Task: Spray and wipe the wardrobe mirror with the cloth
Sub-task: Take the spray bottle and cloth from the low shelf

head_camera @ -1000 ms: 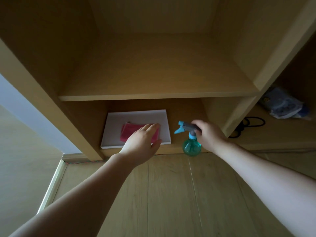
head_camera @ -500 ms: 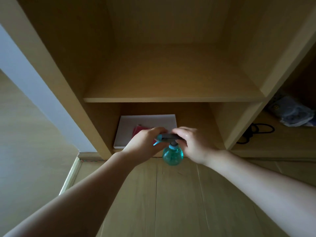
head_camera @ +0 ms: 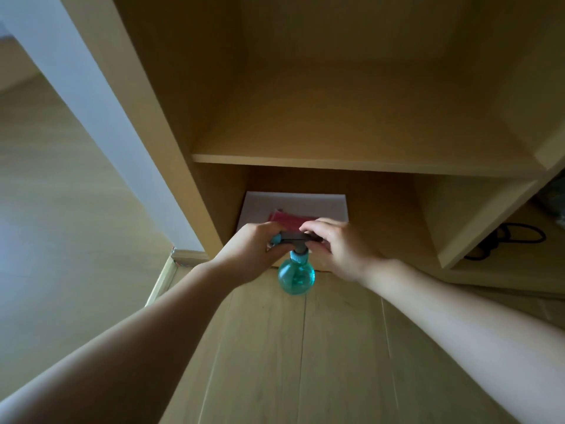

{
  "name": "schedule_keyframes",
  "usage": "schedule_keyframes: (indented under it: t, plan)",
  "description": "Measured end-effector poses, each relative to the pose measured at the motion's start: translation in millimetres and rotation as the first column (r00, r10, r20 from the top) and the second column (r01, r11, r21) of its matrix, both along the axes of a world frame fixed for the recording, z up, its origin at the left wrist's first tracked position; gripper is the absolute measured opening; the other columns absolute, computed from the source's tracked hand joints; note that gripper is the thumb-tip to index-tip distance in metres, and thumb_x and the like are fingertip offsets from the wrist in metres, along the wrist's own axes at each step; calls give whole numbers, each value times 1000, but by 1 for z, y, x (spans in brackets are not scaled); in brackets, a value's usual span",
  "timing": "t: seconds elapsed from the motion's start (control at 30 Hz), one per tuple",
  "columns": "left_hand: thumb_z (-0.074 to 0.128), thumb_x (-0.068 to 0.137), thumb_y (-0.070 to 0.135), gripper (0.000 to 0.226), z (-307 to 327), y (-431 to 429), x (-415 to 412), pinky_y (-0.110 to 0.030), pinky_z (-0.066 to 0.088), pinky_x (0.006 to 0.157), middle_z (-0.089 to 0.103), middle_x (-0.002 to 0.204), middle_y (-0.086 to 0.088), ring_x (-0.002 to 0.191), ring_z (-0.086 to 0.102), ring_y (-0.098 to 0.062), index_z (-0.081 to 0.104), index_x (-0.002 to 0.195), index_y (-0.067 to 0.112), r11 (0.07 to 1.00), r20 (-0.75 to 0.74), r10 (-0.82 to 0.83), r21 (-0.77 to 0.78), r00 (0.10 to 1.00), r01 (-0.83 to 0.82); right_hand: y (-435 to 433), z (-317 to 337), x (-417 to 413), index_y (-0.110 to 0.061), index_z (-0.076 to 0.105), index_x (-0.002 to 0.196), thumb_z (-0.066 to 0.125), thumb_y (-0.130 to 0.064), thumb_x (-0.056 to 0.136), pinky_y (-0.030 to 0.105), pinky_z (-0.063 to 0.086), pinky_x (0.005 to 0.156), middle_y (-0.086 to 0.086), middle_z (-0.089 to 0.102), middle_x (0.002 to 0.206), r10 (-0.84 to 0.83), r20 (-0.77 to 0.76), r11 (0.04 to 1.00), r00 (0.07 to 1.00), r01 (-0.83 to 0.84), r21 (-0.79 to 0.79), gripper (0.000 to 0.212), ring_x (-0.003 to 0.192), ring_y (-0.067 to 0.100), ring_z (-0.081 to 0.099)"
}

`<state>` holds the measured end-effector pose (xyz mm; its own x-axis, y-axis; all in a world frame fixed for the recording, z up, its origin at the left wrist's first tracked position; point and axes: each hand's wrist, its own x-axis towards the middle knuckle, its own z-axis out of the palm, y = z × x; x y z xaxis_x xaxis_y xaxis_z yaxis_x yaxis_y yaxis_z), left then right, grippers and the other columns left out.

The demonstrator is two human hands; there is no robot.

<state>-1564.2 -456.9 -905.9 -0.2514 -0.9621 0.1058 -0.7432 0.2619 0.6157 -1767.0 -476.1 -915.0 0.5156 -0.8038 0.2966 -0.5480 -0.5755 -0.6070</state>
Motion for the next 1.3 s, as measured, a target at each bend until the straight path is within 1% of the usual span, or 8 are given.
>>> schedule_keyframes:
  t: [0.17, 0.3, 0.53, 0.67, 0.73, 0.9, 1.17, 1.3]
  plan:
    - [71, 87, 26, 14, -6, 3, 27, -30, 50, 66, 66, 81, 6, 75, 63, -18, 71, 98, 18, 999, 48, 47, 25, 998, -48, -23, -30, 4, -6, 65, 119, 61, -11, 91, 28, 46, 73, 9, 68, 109, -58, -88, 998, 994, 59, 3, 29, 86, 13, 57]
    - [69, 88, 32, 16, -13, 6, 47, -22, 45, 61, 68, 83, 4, 74, 62, -16, 70, 100, 21, 994, 85, 94, 39, 992, -97, -44, -59, 7, -9, 58, 131, 52, -16, 96, 40, 47, 99, 9, 60, 131, -131, -221, 982, 966, 157, 105, 36, 117, 25, 57]
    - [67, 89, 35, 19, -26, 10, 71, -30, 54, 68, 71, 88, 6, 77, 64, -15, 70, 103, 23, 992, 110, 116, 44, 987, -121, -76, -106, 29, -34, 28, 151, 41, -42, 98, 47, 15, 120, 2, 3, 164, -24, -649, 932, 761, 253, 261, 55, 148, 36, 10]
    - [67, 89, 33, 19, -34, 9, 80, -34, 55, 69, 72, 89, 6, 77, 64, -15, 70, 104, 22, 994, 102, 102, 33, 990, -106, -87, -130, 52, -40, 22, 151, 36, -53, 97, 53, 5, 119, 0, -9, 163, 26, -666, 884, 746, 294, 363, 57, 149, 36, -1]
    - [67, 89, 32, 18, -37, 9, 83, -34, 54, 68, 71, 87, 6, 76, 63, -15, 70, 103, 21, 994, 90, 104, 30, 991, -107, -91, -140, 60, -38, 24, 151, 33, -54, 98, 53, 5, 119, 2, -3, 164, 7, -668, 880, 744, 313, 357, 56, 149, 37, 2]
    - [68, 88, 31, 14, -44, 9, 87, -24, 48, 62, 69, 82, 9, 72, 61, -13, 71, 99, 22, 996, 80, 92, 3, 993, -92, -104, -156, 65, -19, 42, 144, 37, -37, 102, 41, 44, 103, 8, 46, 145, -202, -620, 876, 759, 423, 233, 45, 125, 29, 52]
    - [69, 87, 32, 14, -49, 10, 92, -16, 42, 59, 62, 80, 18, 68, 56, -5, 70, 99, 25, 997, 61, 70, 5, 996, -71, -124, -172, 75, -25, 58, 130, 46, -28, 100, 35, 41, 103, 5, 55, 135, -273, -689, 826, 671, 530, 190, 33, 125, 28, 49]
    - [68, 88, 34, 13, -51, 12, 94, -25, 50, 61, 67, 82, 13, 70, 59, -9, 69, 98, 26, 997, 51, 73, 19, 996, -74, -127, -174, 78, -22, 66, 122, 43, -19, 98, 33, 47, 96, 6, 62, 126, -356, -680, 789, 641, 596, 149, 33, 118, 27, 57]
